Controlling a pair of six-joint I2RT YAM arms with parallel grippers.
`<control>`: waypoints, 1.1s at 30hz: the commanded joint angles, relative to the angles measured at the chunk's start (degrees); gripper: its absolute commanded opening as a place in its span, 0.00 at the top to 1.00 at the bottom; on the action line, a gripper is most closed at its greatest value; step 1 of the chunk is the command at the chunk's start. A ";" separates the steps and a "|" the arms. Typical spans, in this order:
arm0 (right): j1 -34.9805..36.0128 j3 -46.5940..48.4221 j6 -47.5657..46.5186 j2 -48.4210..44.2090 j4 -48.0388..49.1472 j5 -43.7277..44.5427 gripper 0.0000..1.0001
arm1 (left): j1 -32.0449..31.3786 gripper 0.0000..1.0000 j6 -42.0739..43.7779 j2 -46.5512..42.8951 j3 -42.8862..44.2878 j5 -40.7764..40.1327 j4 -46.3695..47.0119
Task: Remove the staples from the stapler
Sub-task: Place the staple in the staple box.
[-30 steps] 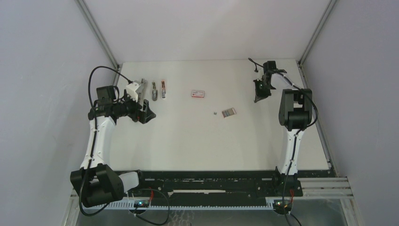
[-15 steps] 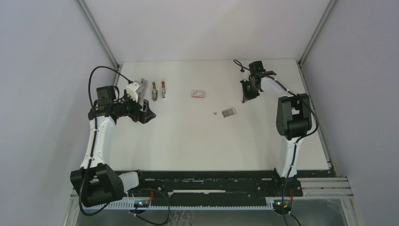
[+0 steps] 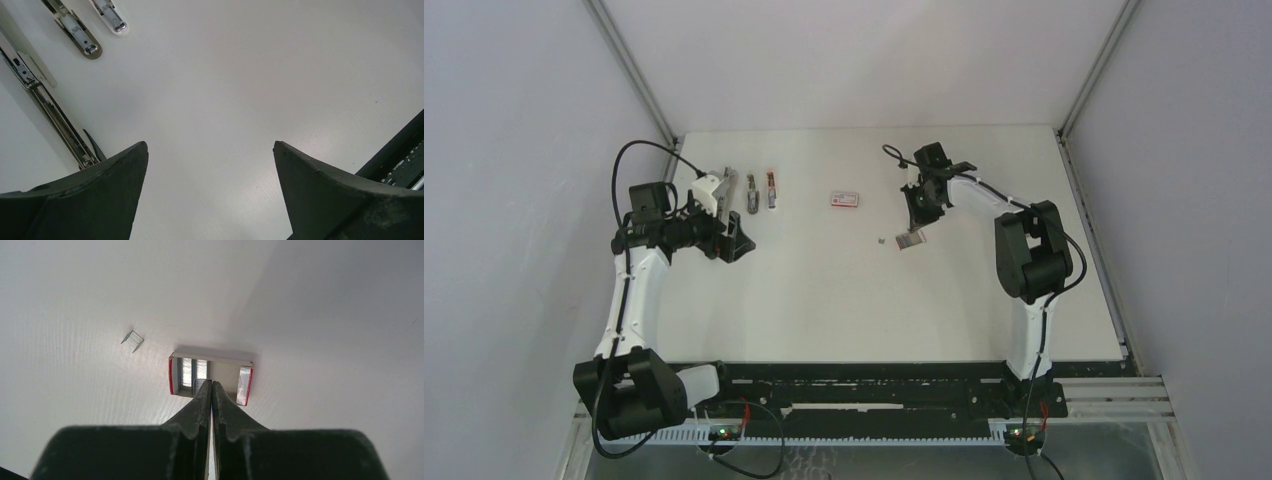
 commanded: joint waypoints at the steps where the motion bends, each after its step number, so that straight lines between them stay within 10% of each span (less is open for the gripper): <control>1: 0.34 -0.31 1.67 -1.76 2.40 1.54 1.00 | 0.49 0.00 -0.56 -1.20 -1.87 0.90 1.26; 33: 1.06 1.02 1.35 3.22 2.10 2.99 1.00 | 0.59 0.00 -0.26 -1.19 -2.03 1.12 1.31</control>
